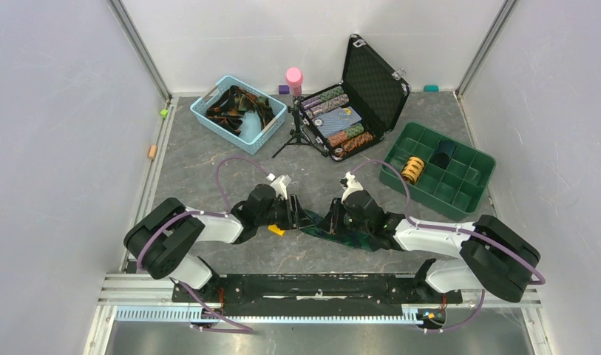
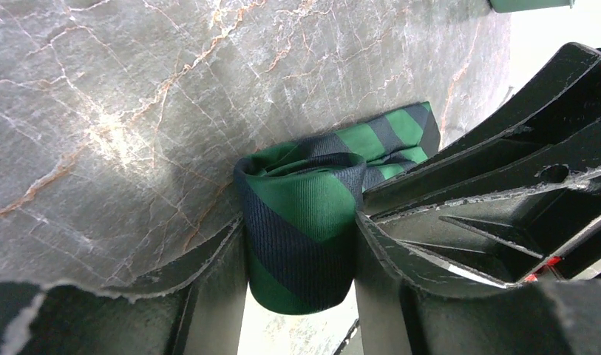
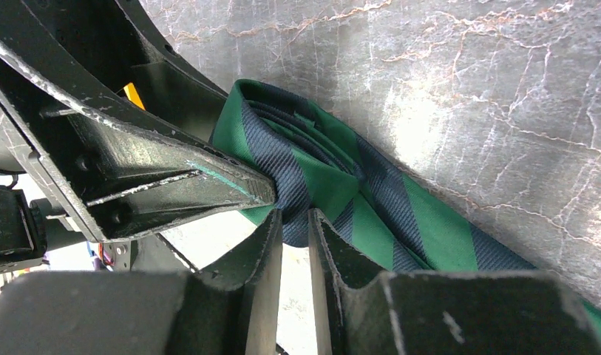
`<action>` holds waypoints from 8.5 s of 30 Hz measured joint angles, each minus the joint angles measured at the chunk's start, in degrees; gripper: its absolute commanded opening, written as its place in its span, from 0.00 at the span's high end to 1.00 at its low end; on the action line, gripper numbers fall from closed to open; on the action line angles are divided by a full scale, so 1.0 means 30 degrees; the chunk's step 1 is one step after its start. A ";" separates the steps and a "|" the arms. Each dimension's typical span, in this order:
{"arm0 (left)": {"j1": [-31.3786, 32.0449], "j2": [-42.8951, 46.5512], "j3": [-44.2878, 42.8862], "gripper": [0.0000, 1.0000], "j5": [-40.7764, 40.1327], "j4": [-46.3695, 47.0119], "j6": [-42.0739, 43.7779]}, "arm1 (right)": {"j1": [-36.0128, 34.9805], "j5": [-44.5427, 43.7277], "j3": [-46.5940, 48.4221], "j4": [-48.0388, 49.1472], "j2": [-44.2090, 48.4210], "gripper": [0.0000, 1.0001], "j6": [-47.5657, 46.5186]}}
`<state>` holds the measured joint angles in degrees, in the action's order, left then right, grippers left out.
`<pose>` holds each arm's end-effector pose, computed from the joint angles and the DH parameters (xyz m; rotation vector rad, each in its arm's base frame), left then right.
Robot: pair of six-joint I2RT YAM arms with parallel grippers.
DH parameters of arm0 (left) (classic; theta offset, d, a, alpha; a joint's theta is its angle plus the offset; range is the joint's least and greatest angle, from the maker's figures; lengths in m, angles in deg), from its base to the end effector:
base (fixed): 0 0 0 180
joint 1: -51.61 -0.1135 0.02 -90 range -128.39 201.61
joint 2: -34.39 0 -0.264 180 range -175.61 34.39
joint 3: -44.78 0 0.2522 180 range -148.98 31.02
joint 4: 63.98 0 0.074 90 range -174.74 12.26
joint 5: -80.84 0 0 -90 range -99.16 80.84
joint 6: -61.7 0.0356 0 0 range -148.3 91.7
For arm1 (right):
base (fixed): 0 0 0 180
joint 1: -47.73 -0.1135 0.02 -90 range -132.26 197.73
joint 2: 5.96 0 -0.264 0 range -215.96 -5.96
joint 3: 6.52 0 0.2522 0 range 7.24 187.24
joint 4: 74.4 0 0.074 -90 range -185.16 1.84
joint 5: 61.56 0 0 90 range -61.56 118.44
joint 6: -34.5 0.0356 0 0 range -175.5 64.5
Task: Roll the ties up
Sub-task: Roll the tie at the center of the board.
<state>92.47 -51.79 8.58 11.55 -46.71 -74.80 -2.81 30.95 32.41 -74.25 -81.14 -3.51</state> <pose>0.1845 -0.1763 0.1258 0.1198 2.3813 -1.2086 0.1541 0.1897 0.1550 0.0036 2.4039 0.9863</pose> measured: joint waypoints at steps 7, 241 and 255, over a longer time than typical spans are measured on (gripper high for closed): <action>0.0000 0.0036 -0.0393 0.47 0.0022 -0.0750 -0.0022 | 0.0000 -0.0080 0.0000 -0.0423 0.0233 0.75 -0.0313; -0.1632 0.0321 -0.0503 0.11 0.3060 -0.1574 0.1413 | 0.0095 0.0160 0.0393 -0.0780 0.0007 0.77 0.0080; -0.1581 0.2142 -0.0503 0.04 0.1406 -0.4313 0.0117 | 0.0095 0.0153 0.0306 -0.0576 0.0007 0.77 0.0080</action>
<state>87.73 -45.36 7.07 15.77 -59.65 -74.45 -2.53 31.41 33.33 -75.97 -81.11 -3.27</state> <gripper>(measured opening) 0.950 0.232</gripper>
